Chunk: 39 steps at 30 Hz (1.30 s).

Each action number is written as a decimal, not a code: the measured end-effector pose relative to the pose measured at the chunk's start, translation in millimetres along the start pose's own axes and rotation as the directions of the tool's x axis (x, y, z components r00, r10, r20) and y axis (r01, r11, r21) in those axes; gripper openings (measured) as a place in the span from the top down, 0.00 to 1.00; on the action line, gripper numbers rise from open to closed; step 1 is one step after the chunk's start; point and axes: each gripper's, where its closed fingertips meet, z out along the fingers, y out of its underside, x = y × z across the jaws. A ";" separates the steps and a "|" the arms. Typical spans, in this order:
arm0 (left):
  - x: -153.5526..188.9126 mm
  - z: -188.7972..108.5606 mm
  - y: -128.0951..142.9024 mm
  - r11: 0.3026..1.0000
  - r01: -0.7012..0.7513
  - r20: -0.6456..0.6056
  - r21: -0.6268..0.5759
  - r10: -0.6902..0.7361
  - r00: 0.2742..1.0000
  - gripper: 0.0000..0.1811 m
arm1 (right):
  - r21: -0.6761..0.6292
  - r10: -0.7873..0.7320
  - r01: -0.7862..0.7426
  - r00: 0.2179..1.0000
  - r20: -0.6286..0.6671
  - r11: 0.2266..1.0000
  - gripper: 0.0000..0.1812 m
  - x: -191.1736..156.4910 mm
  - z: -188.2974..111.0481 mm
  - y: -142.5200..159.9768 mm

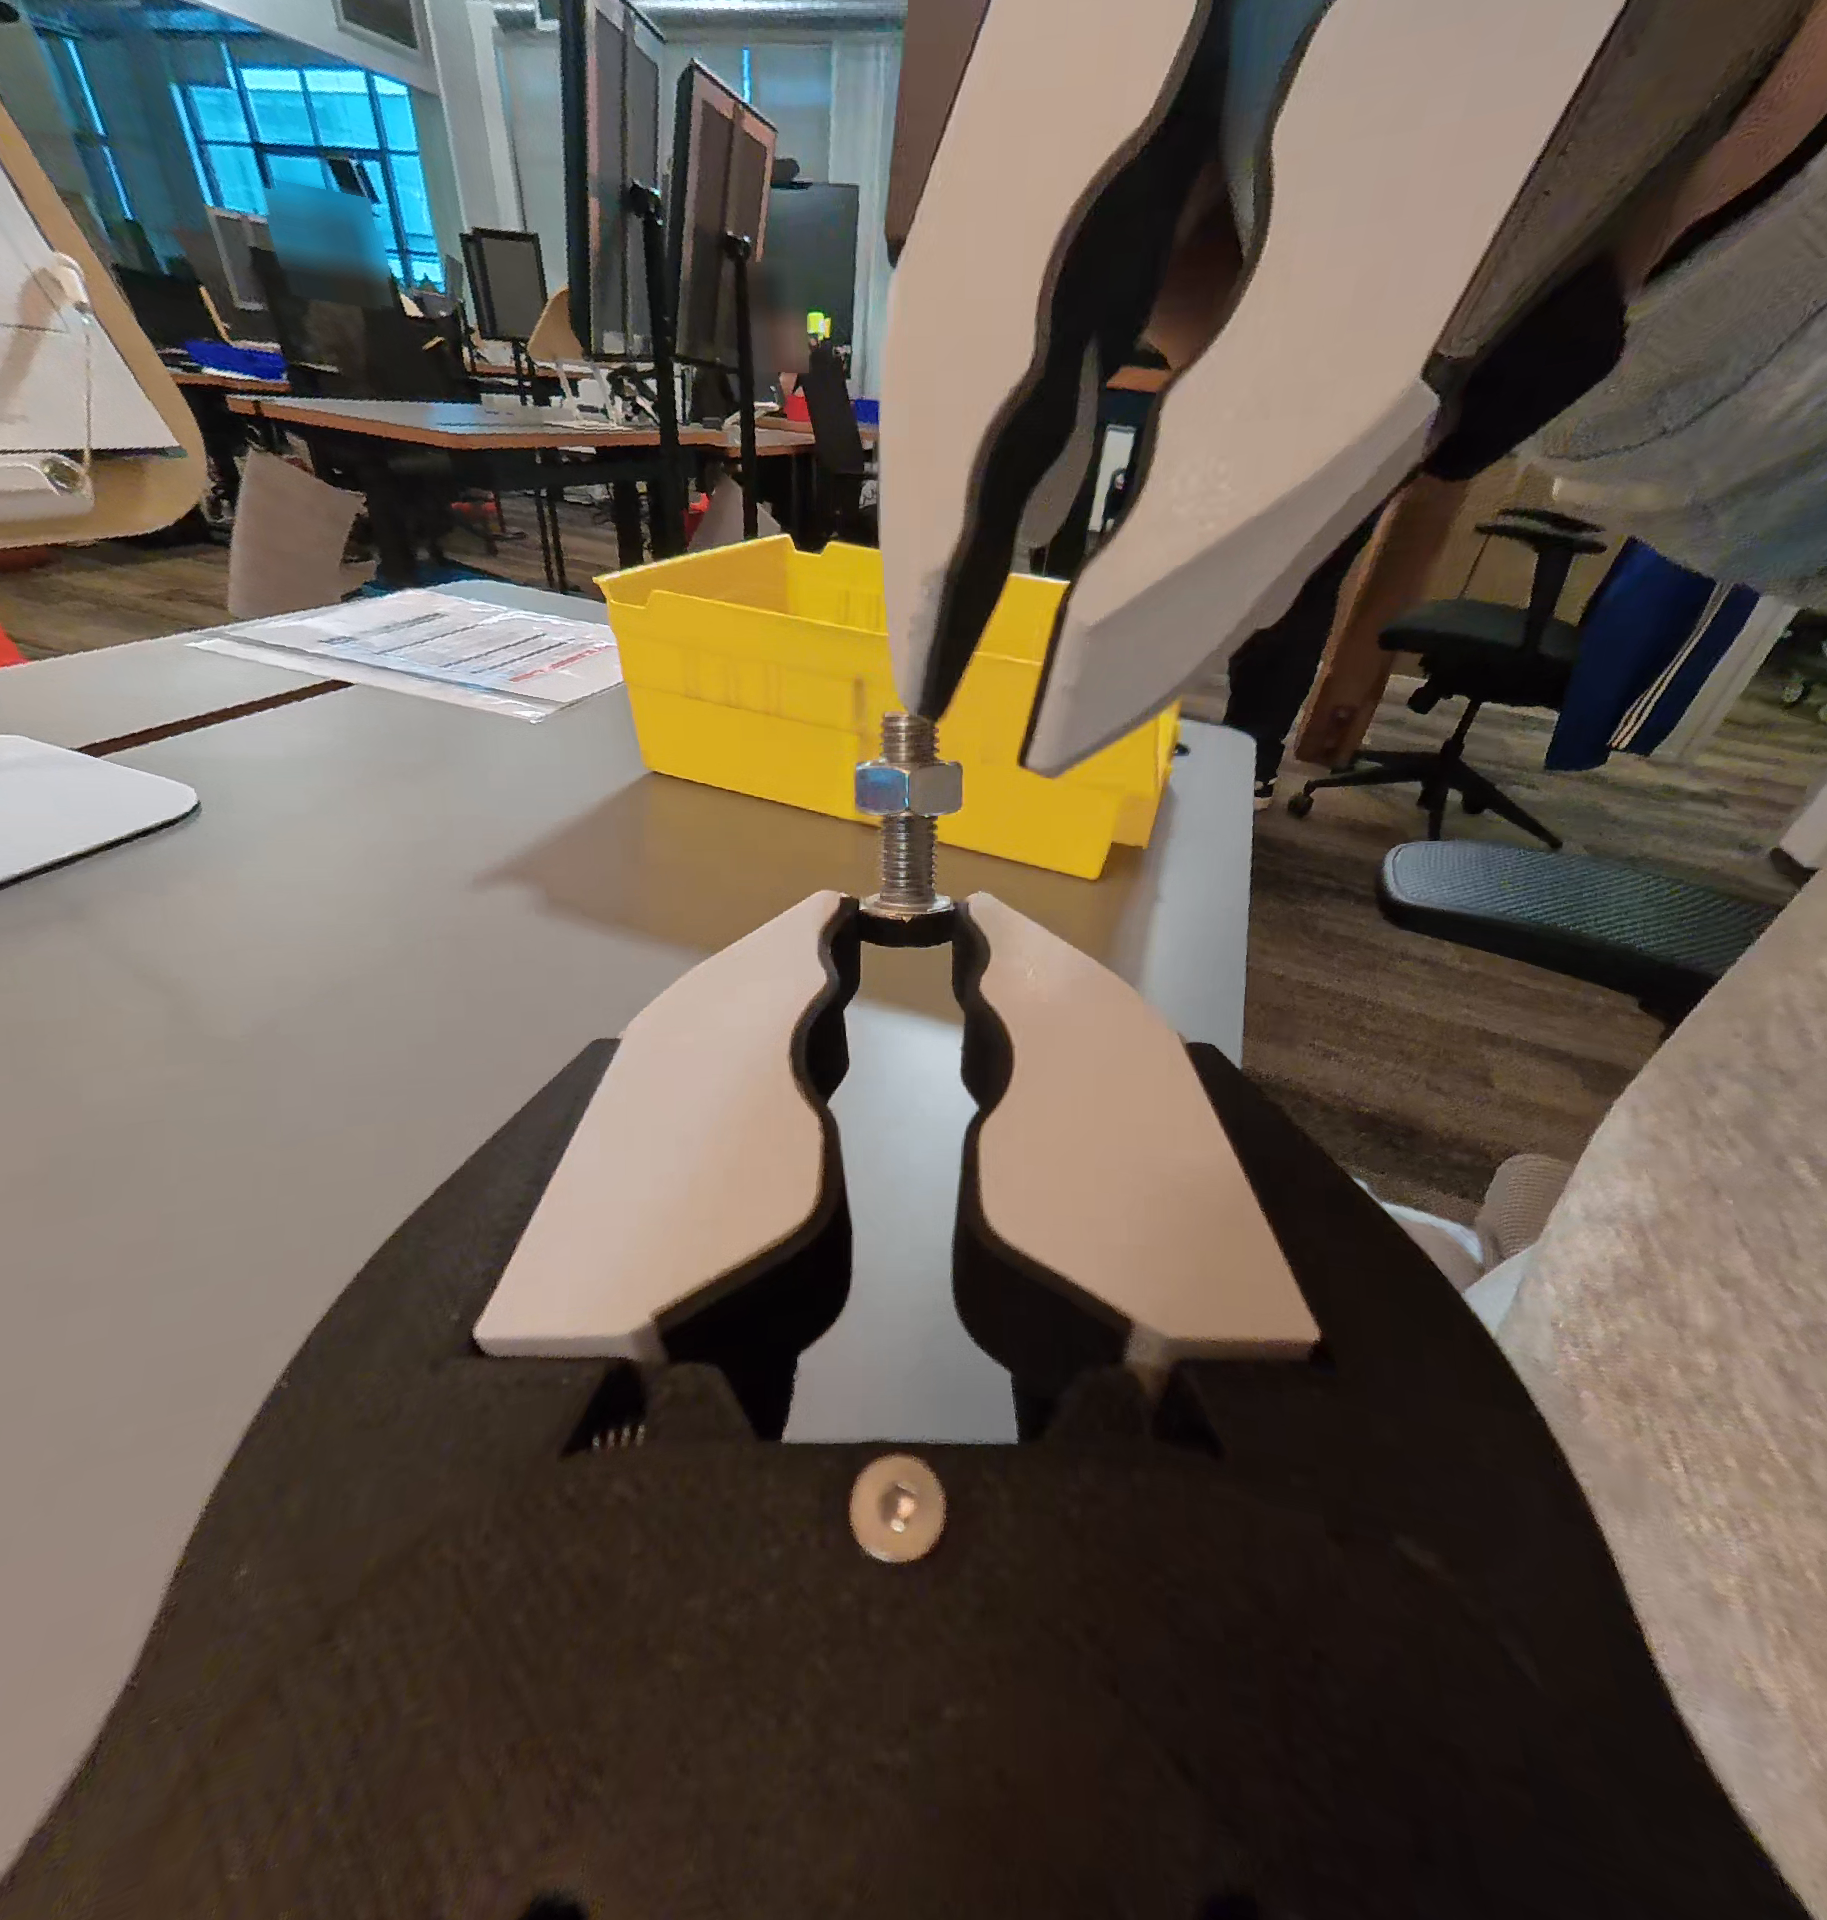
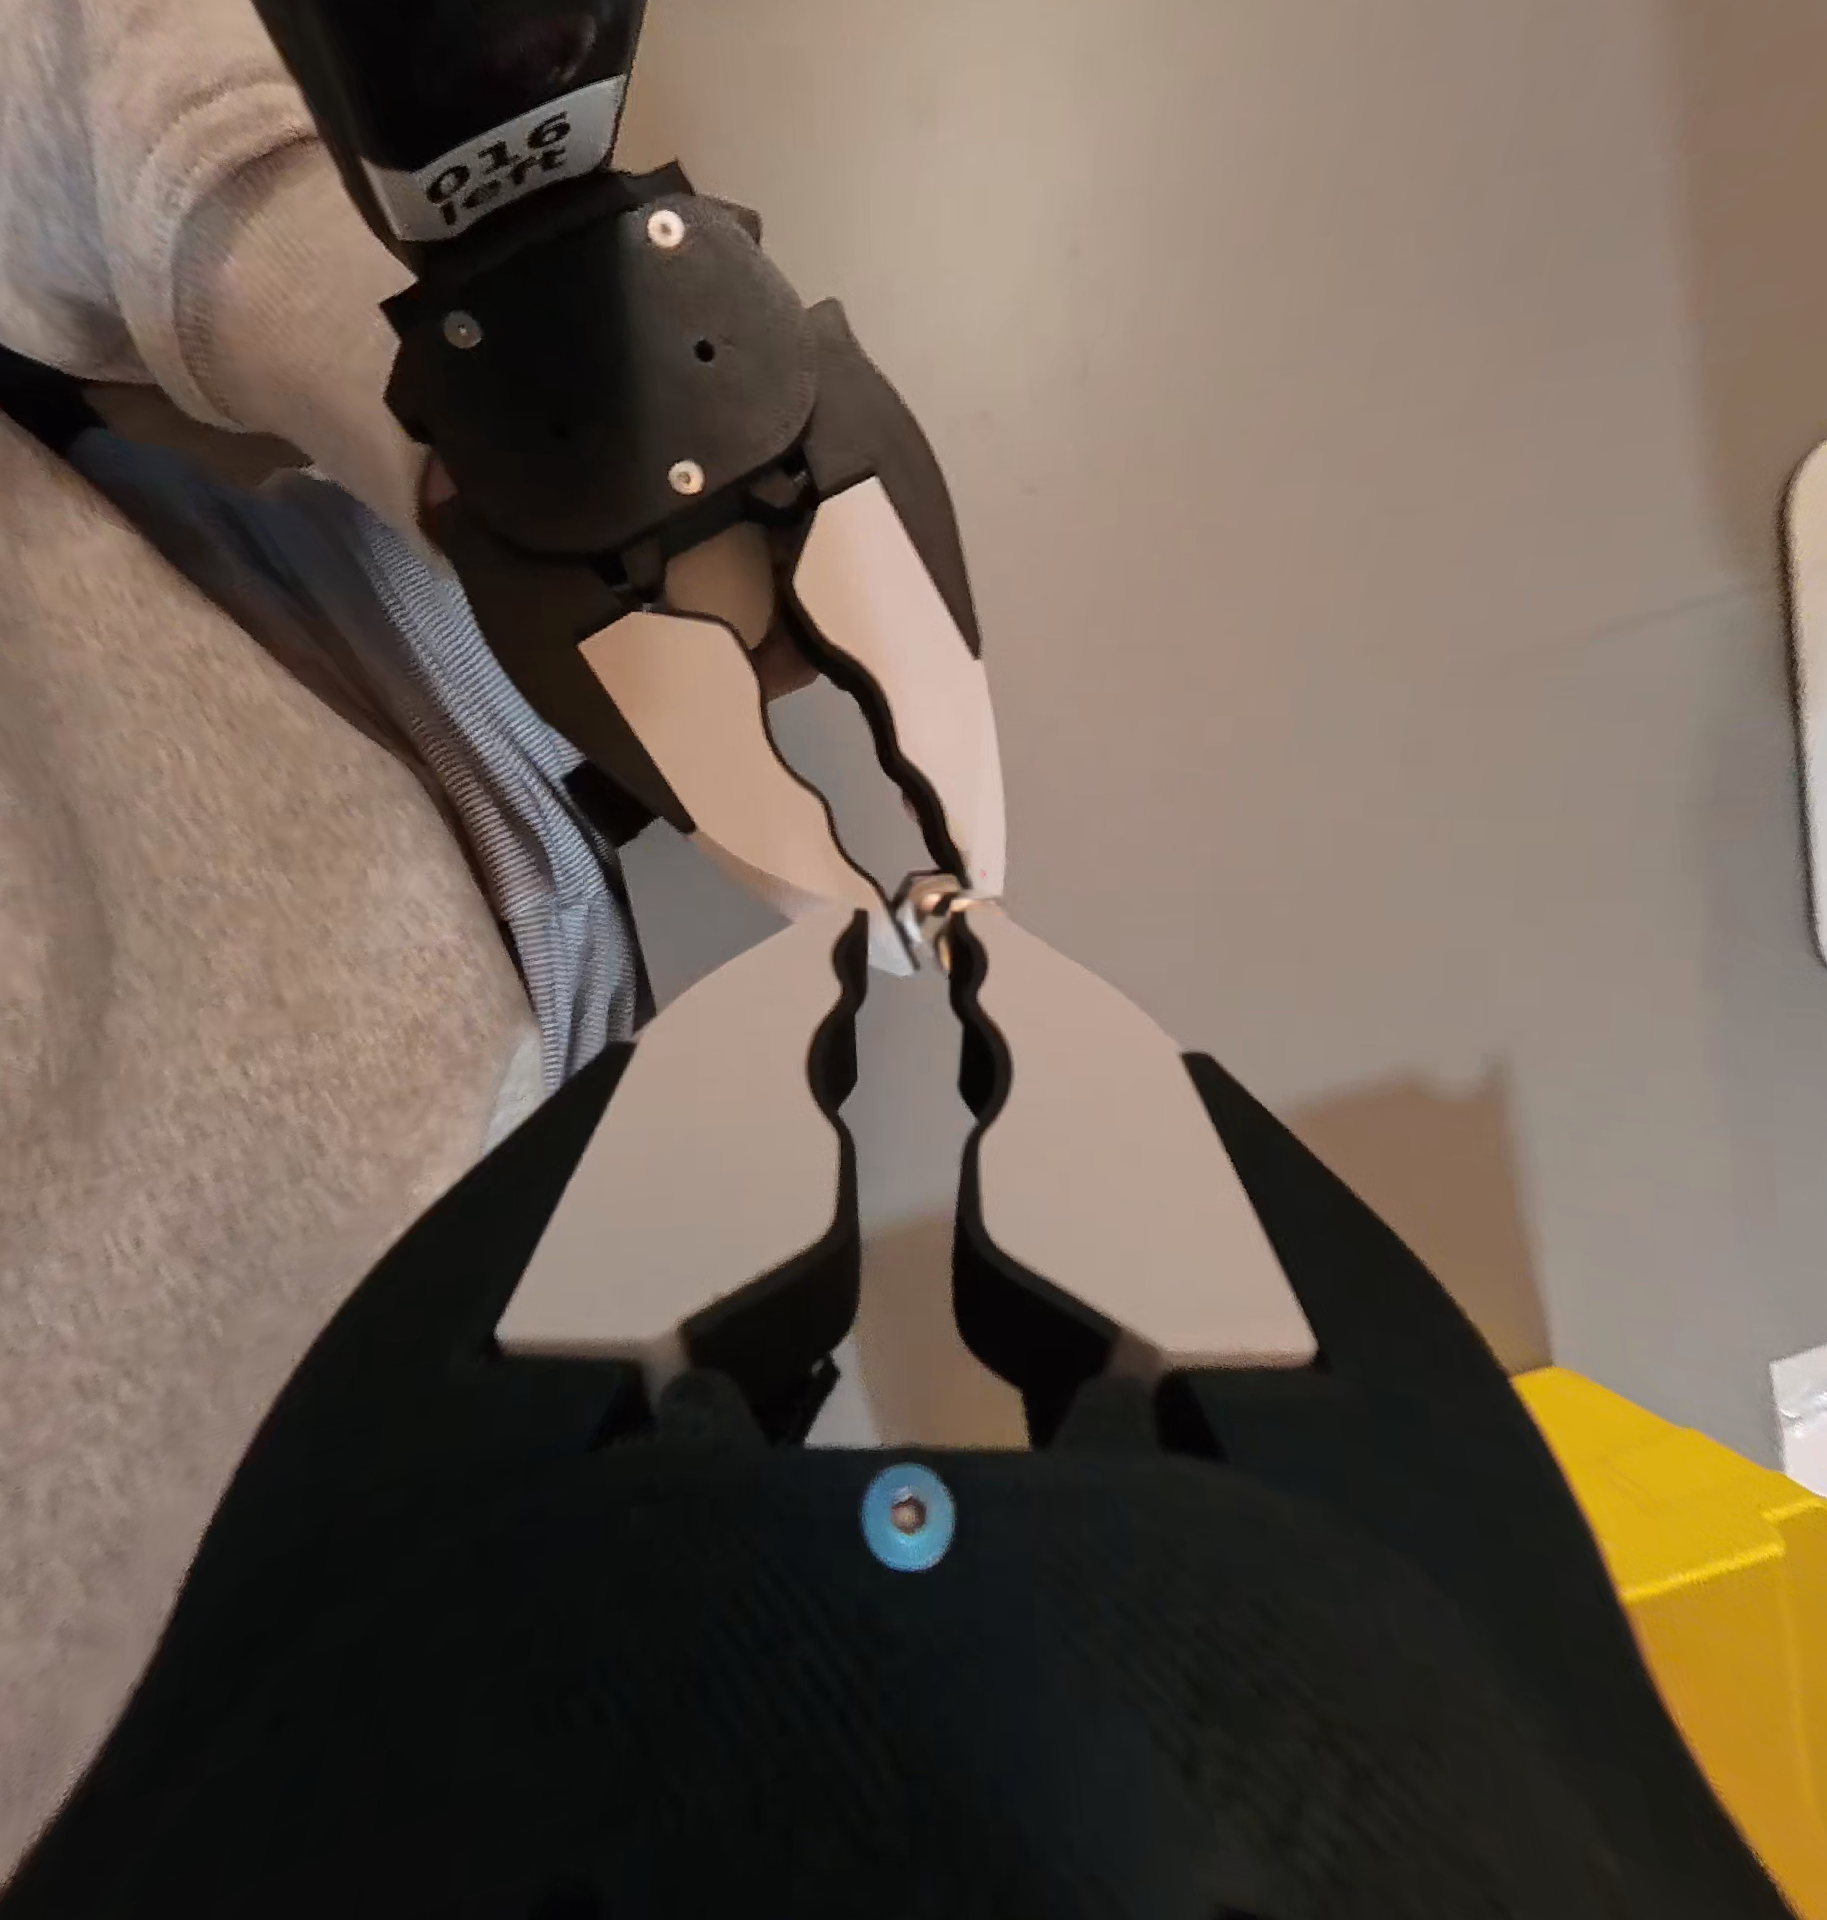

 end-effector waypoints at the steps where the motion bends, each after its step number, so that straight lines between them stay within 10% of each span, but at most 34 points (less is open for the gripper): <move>1: 1.6 -0.2 -1.5 1.000 0.010 -0.008 0.007 -0.010 1.000 0.90 | 0.009 0.004 -0.004 1.000 -0.020 1.000 0.91 3.4 -2.3 -0.8; 39: 12.1 -5.9 -15.7 0.995 -0.057 -0.015 0.082 0.058 0.998 0.90 | -0.011 0.015 -0.015 1.000 -0.019 1.000 0.86 -4.8 -1.0 10.6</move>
